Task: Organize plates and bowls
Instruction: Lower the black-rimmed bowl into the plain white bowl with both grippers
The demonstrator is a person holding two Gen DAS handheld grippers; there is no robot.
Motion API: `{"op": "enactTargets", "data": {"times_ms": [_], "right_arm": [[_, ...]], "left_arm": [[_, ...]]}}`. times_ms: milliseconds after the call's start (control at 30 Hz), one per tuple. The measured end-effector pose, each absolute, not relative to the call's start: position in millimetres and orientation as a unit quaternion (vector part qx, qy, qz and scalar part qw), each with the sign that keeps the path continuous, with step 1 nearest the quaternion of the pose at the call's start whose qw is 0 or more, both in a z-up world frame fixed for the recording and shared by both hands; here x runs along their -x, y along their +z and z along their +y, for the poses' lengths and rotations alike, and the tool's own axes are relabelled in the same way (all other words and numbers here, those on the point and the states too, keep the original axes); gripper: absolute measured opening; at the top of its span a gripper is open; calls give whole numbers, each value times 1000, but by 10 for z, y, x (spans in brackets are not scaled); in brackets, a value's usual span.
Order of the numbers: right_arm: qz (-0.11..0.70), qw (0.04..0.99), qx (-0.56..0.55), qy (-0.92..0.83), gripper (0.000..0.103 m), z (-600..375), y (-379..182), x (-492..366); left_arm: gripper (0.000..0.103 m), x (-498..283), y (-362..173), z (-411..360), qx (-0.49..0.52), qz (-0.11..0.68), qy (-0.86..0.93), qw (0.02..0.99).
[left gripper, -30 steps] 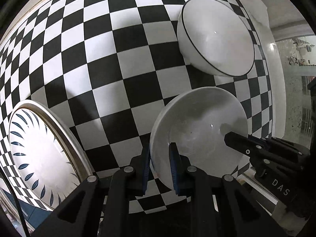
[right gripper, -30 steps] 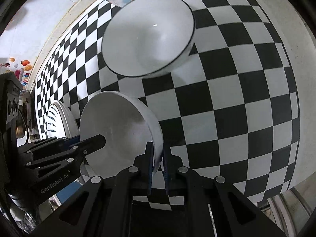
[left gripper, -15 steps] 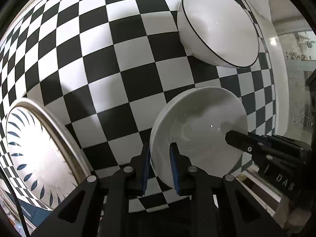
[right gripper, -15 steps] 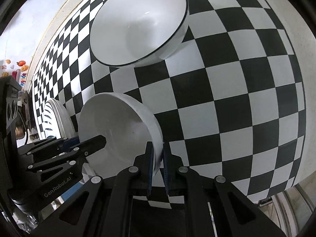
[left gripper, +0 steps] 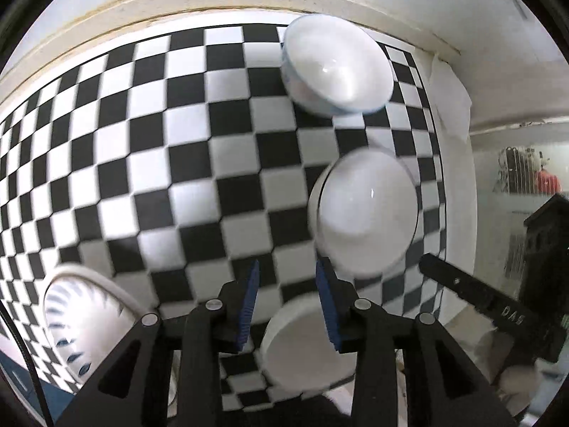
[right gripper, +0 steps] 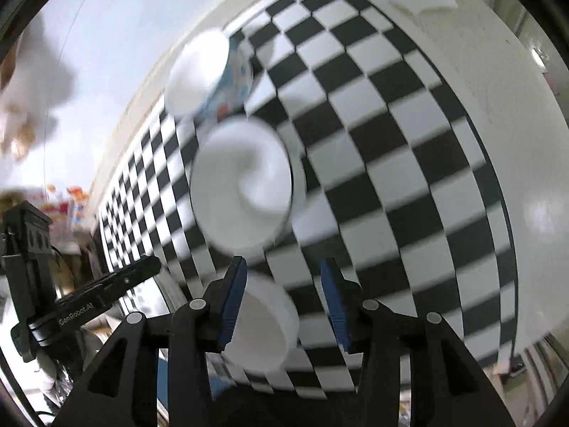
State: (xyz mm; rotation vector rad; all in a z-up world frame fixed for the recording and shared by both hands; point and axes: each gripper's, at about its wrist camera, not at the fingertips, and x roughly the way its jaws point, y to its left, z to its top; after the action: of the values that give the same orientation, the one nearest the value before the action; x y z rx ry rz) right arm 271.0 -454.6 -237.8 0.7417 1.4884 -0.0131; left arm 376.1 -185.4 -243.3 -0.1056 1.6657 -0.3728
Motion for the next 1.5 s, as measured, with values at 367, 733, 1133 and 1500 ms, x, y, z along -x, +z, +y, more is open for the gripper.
{"op": "enactTargets", "data": {"times_ms": [367,733,1133,1500], "right_arm": [[666,662,-343,-25,42,-4656,-2836,-3198],[680,675,-284,-33,12,-4507,-2816,-3327],[644,714,-273,7,11,-4174,-1980,-3111],[627,734,-260,22,11,-3961,-1449,-2658]], "left_arm": [[30,-4061,-2957,-2379,-12,766,-180,618],[17,-3911,-2792,-2483,-43,744,-188,640],[17,-3627,-1874,-2169,-31,695,-195,692],[17,-3195,-1535,-1956,-39,677,-210,704]]}}
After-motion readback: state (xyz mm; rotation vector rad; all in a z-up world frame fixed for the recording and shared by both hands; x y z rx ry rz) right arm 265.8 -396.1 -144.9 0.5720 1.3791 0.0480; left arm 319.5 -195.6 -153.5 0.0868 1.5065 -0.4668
